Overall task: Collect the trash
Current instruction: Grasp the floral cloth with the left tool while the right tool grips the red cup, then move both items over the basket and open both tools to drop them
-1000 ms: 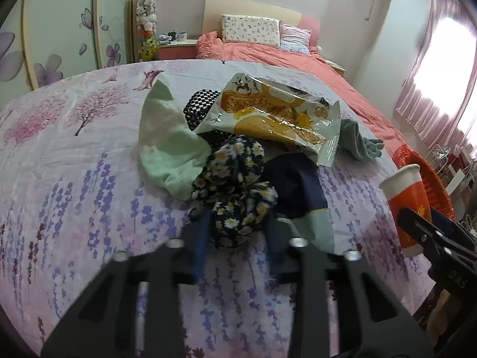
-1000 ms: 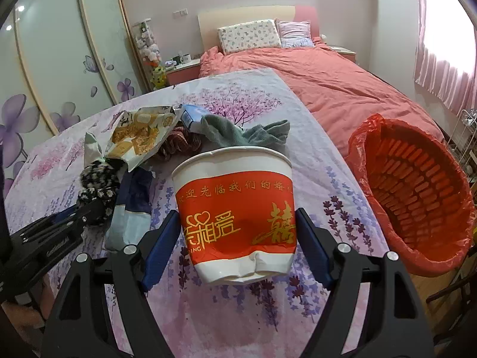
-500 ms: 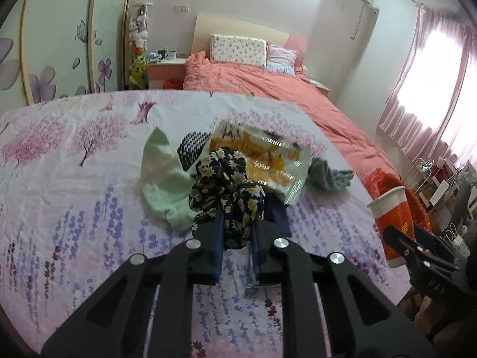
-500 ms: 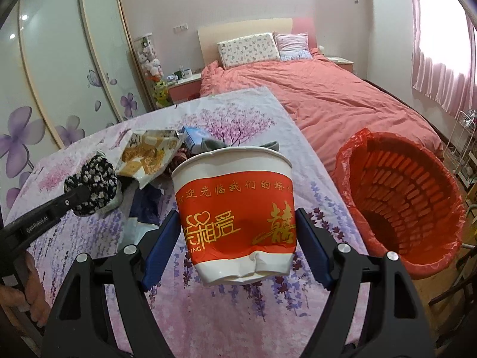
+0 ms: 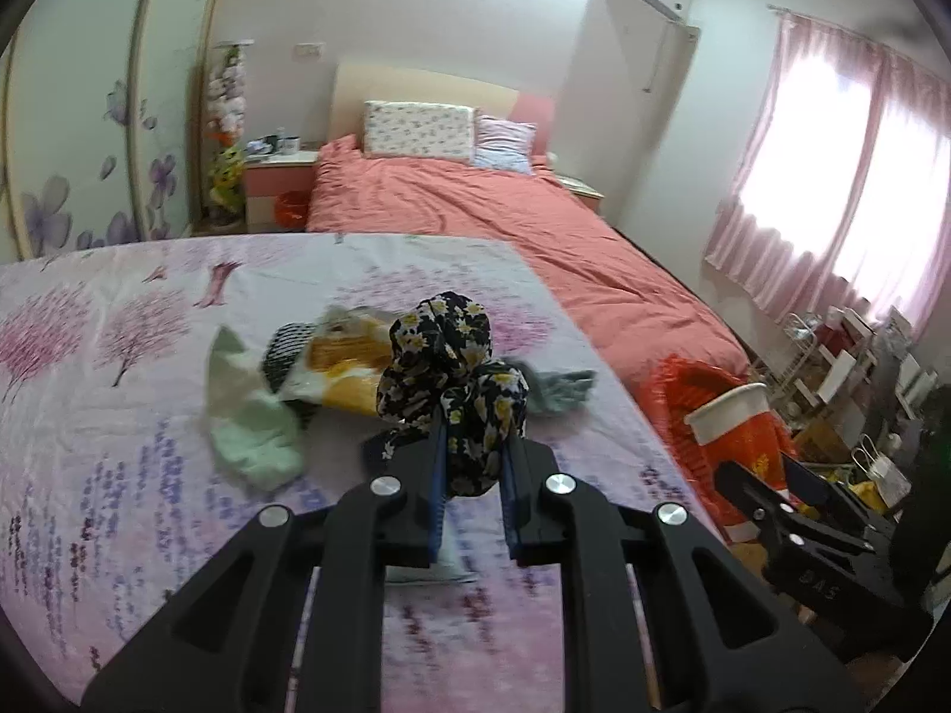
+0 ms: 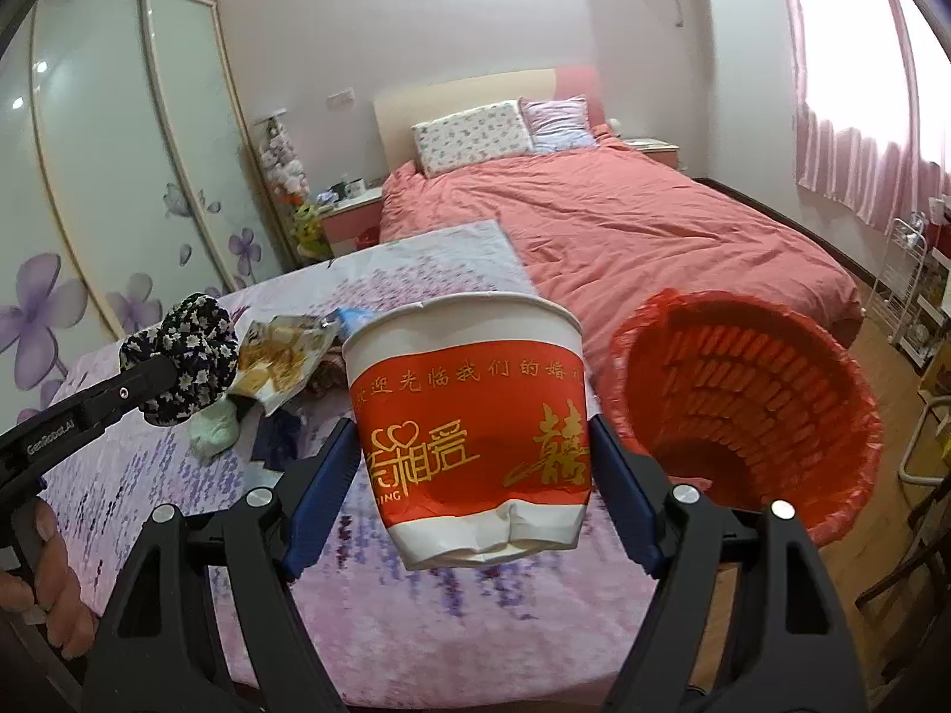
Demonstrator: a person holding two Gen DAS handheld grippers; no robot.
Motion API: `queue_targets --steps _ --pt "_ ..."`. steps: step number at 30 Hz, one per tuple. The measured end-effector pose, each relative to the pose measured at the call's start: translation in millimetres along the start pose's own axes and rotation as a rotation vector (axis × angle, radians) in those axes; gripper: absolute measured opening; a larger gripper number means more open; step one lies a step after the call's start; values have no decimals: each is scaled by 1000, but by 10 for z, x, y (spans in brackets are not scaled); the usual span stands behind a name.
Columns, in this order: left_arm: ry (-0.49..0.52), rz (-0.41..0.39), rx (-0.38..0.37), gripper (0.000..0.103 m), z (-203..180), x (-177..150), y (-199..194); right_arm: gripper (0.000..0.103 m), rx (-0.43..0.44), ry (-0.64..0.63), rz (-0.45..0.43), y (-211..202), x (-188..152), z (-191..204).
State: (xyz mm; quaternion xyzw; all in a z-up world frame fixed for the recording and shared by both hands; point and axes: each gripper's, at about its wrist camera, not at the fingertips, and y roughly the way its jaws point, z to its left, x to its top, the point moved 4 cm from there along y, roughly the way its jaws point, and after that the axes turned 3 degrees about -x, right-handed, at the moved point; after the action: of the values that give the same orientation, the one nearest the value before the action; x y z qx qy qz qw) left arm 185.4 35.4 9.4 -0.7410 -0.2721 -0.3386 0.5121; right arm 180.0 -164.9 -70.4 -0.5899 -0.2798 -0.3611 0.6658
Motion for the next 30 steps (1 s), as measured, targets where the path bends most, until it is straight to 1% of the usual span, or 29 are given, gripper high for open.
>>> queue_targets --steps 8,14,18,23,30 --pt "51 4 -93 16 -538 21 114 76 -47 54 -39 -120 71 -402" --pt "92 15 -174 16 -1024 13 272 76 -94 95 -67 -172 124 -733" --pt "121 30 -225 16 -1345 -1 445 76 -128 126 -83 -180 173 -971" --pt "143 63 -268 16 -1667 -32 708 77 -174 176 -91 -140 194 -1310" --pt "180 102 -330 16 -2050 -84 1082 77 -218 240 -91 15 226 -1688"
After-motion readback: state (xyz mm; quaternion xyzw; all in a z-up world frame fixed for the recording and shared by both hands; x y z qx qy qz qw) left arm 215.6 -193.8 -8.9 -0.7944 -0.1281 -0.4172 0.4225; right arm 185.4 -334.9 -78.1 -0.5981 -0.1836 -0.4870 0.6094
